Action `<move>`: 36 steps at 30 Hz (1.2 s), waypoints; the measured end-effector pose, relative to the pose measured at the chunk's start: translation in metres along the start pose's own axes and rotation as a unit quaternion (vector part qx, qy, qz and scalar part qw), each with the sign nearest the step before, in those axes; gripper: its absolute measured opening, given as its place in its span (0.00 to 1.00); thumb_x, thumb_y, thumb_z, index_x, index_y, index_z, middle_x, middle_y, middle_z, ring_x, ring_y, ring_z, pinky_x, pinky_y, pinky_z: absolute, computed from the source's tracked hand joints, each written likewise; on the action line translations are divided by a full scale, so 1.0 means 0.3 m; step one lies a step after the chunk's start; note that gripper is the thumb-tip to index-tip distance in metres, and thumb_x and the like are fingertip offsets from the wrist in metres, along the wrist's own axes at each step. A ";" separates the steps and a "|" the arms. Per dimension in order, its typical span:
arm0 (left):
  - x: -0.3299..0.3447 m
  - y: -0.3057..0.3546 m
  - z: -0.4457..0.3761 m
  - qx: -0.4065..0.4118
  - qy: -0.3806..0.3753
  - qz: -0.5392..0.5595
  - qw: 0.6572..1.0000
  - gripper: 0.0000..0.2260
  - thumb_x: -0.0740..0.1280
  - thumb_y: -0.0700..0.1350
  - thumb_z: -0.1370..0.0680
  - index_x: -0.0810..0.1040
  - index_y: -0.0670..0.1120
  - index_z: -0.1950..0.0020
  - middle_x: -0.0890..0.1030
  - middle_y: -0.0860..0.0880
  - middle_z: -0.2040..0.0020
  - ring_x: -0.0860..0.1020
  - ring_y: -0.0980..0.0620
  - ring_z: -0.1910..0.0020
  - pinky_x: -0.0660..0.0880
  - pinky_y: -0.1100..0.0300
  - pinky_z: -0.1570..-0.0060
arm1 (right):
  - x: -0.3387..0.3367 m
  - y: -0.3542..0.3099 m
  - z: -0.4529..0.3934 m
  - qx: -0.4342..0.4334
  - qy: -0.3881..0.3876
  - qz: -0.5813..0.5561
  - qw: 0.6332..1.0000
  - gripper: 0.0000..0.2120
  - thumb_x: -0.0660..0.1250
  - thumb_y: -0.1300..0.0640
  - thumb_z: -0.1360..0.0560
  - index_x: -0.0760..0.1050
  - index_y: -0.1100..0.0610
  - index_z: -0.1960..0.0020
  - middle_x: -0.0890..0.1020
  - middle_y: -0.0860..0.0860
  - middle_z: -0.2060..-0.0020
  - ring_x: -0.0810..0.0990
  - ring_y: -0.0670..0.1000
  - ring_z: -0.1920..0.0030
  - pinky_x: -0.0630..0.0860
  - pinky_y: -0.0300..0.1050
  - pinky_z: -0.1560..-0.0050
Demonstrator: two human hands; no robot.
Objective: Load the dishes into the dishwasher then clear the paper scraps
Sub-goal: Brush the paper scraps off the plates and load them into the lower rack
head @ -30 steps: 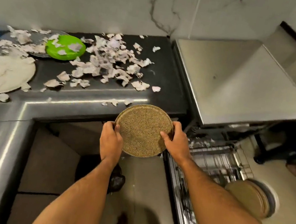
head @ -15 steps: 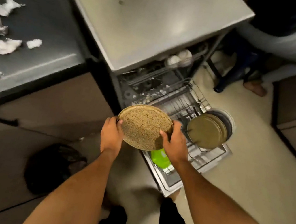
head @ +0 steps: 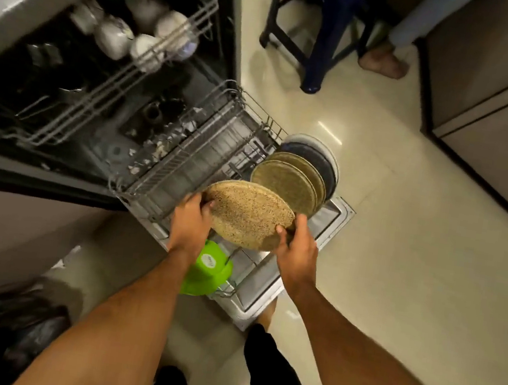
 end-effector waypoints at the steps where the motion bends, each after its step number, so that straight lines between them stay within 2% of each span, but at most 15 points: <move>1: 0.042 0.023 -0.035 0.003 -0.017 -0.002 1.000 0.14 0.64 0.46 0.17 0.77 0.39 0.36 0.78 0.38 0.38 0.75 0.35 0.39 0.72 0.44 0.41 | -0.005 0.031 -0.032 0.004 0.014 -0.004 1.000 0.09 0.66 0.56 0.19 0.69 0.53 0.41 0.80 0.51 0.52 0.79 0.54 0.52 0.77 0.51 0.54; 4: 0.146 0.096 -0.145 0.020 -0.049 -0.014 0.999 0.16 0.63 0.44 0.17 0.74 0.41 0.30 0.74 0.40 0.32 0.72 0.38 0.34 0.70 0.46 0.35 | -0.002 0.120 -0.128 0.022 0.042 -0.019 0.999 0.08 0.66 0.57 0.19 0.70 0.54 0.42 0.80 0.51 0.51 0.79 0.52 0.52 0.77 0.48 0.53; 8: 0.250 0.180 -0.287 0.059 -0.069 -0.004 0.996 0.17 0.63 0.39 0.18 0.73 0.45 0.28 0.75 0.46 0.33 0.74 0.48 0.38 0.72 0.50 0.37 | 0.029 0.210 -0.252 0.035 0.073 -0.031 0.996 0.06 0.64 0.57 0.18 0.69 0.55 0.44 0.79 0.51 0.52 0.78 0.52 0.53 0.76 0.48 0.55; 11: 0.318 0.207 -0.385 0.085 -0.072 -0.011 0.994 0.18 0.63 0.37 0.18 0.74 0.46 0.29 0.76 0.48 0.33 0.74 0.51 0.39 0.74 0.54 0.39 | 0.051 0.256 -0.307 0.028 0.086 -0.025 0.996 0.05 0.65 0.60 0.18 0.69 0.59 0.46 0.77 0.52 0.56 0.74 0.52 0.57 0.65 0.39 0.61; 14: 0.381 0.199 -0.452 0.100 -0.086 -0.032 0.991 0.17 0.64 0.37 0.19 0.75 0.46 0.30 0.77 0.47 0.34 0.73 0.54 0.42 0.73 0.57 0.43 | 0.081 0.299 -0.333 0.029 0.079 -0.025 0.996 0.05 0.64 0.61 0.18 0.69 0.59 0.46 0.77 0.52 0.56 0.73 0.50 0.58 0.64 0.32 0.64; 16: 0.415 0.174 -0.478 0.092 -0.093 -0.040 0.991 0.18 0.65 0.39 0.19 0.74 0.46 0.30 0.77 0.48 0.35 0.76 0.51 0.40 0.77 0.51 0.41 | 0.103 0.324 -0.339 0.036 0.067 -0.029 0.997 0.04 0.64 0.61 0.18 0.68 0.58 0.46 0.78 0.52 0.55 0.74 0.50 0.57 0.64 0.35 0.62; 18: 0.441 0.155 -0.490 0.087 -0.090 -0.051 0.991 0.18 0.66 0.40 0.20 0.75 0.47 0.30 0.77 0.48 0.36 0.77 0.48 0.40 0.78 0.47 0.41 | 0.122 0.346 -0.347 0.043 0.057 -0.033 0.997 0.04 0.63 0.60 0.18 0.67 0.57 0.46 0.78 0.52 0.54 0.75 0.51 0.56 0.64 0.35 0.62; 20: 0.454 0.138 -0.489 0.088 -0.087 -0.063 0.990 0.17 0.66 0.39 0.20 0.75 0.46 0.31 0.78 0.48 0.37 0.76 0.49 0.39 0.77 0.50 0.40 | 0.134 0.358 -0.352 0.050 0.046 -0.032 0.997 0.04 0.63 0.60 0.18 0.67 0.57 0.46 0.78 0.53 0.53 0.75 0.52 0.55 0.66 0.34 0.61; 23: 0.468 0.114 -0.491 0.082 -0.098 -0.086 0.988 0.13 0.66 0.40 0.19 0.77 0.45 0.34 0.78 0.46 0.38 0.77 0.46 0.40 0.76 0.50 0.41 | 0.150 0.365 -0.367 0.062 0.014 -0.009 0.998 0.04 0.61 0.60 0.17 0.67 0.57 0.44 0.79 0.55 0.50 0.76 0.53 0.52 0.71 0.42 0.55; 28: 0.496 0.080 -0.492 0.053 -0.124 -0.116 0.984 0.16 0.66 0.43 0.18 0.75 0.42 0.31 0.76 0.43 0.35 0.75 0.43 0.36 0.74 0.51 0.41 | 0.198 0.360 -0.378 0.082 -0.078 0.055 0.992 0.07 0.61 0.63 0.19 0.70 0.59 0.41 0.79 0.58 0.47 0.78 0.58 0.48 0.74 0.48 0.48; 31: 0.511 0.085 -0.483 0.052 -0.127 -0.120 0.983 0.17 0.65 0.44 0.18 0.73 0.42 0.29 0.75 0.43 0.33 0.74 0.42 0.35 0.72 0.51 0.42 | 0.208 0.353 -0.391 0.097 -0.078 0.073 0.990 0.10 0.61 0.61 0.18 0.69 0.59 0.38 0.78 0.60 0.44 0.78 0.60 0.45 0.75 0.52 0.45; 36: 0.526 0.101 -0.480 0.036 -0.126 -0.105 0.986 0.24 0.65 0.47 0.18 0.66 0.42 0.23 0.71 0.41 0.28 0.71 0.41 0.31 0.71 0.49 0.36 | 0.199 0.343 -0.402 0.104 -0.060 0.074 0.990 0.14 0.63 0.55 0.17 0.67 0.59 0.34 0.76 0.57 0.40 0.77 0.57 0.41 0.74 0.47 0.40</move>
Point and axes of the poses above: each hand's wrist, its own z-axis away from the middle knuckle, its own x-axis out of the palm, y = z × x, the point moved 3 cm from there along -z, towards the middle knuckle
